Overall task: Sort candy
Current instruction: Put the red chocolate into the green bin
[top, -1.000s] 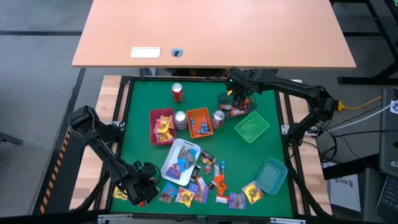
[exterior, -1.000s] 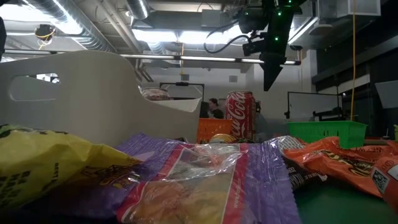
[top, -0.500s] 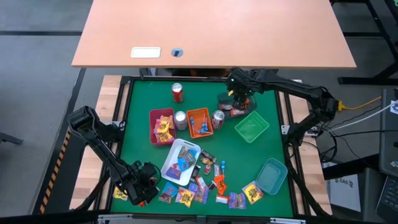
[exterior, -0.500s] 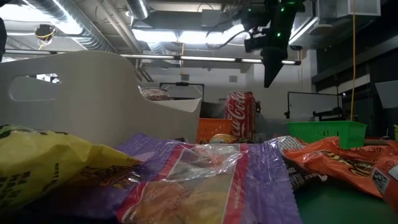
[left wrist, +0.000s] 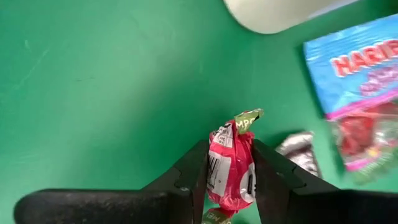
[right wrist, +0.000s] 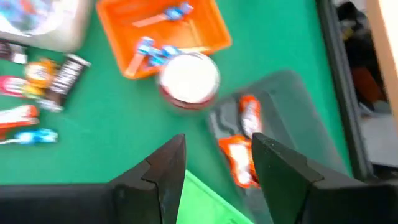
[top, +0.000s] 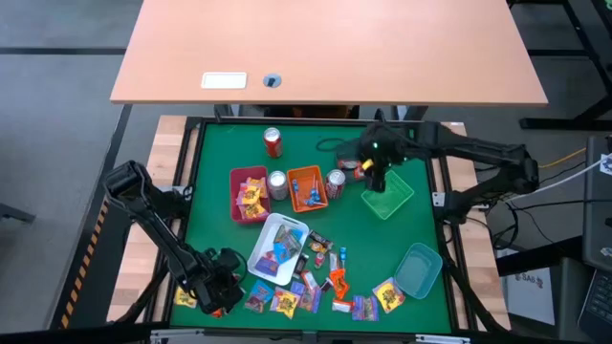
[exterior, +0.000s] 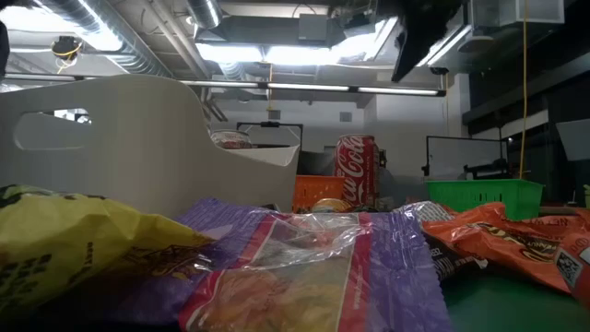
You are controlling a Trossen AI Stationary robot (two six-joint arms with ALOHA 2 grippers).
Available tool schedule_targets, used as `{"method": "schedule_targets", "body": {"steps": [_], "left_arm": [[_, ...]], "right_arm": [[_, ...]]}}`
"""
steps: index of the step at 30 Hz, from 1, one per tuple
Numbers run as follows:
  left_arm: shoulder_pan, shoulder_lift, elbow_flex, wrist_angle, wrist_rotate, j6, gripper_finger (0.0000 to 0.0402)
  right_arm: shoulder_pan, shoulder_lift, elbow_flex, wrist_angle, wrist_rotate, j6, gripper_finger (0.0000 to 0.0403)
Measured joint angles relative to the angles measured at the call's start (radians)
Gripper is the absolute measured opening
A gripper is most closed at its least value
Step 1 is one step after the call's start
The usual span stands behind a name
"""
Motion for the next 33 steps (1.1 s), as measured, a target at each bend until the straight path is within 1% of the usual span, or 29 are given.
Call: {"method": "schedule_targets", "body": {"steps": [4,11,13,15,19,22,24,28,33], "left_arm": [[0.000,-0.038,0.000,0.001,-0.003,0.000,0.0091],[0.000,-0.128,0.000,0.040,-0.027,0.001,0.0091],[0.002,-0.151,0.000,0.070,-0.067,0.007,0.0091],[0.004,-0.170,0.000,0.110,-0.136,0.029,0.0091],[0.018,-0.189,0.000,0.211,-0.309,0.112,0.0091],[0.040,-0.189,0.000,0.293,-0.386,0.203,0.0091],[0.060,-0.189,0.001,0.340,-0.395,0.262,0.0091],[0.101,-0.189,0.001,0.411,-0.403,0.346,0.0091],[0.154,-0.189,0.001,0.462,-0.403,0.411,0.0091]], "right_arm": [[0.125,0.004,0.000,0.053,0.000,0.092,0.0183],[0.311,0.052,0.000,0.249,-0.002,0.149,0.0183],[0.352,0.072,0.000,0.314,-0.001,0.149,0.0183],[0.386,0.098,0.000,0.386,-0.001,0.149,0.0183],[0.428,0.148,0.000,0.527,-0.002,0.182,0.0183],[0.436,0.192,0.000,0.624,-0.004,0.254,0.0183],[0.435,0.220,0.000,0.677,-0.018,0.297,0.0183],[0.432,0.275,0.000,0.768,-0.100,0.353,0.0183],[0.434,0.342,0.000,0.875,-0.210,0.358,0.0183]]}}
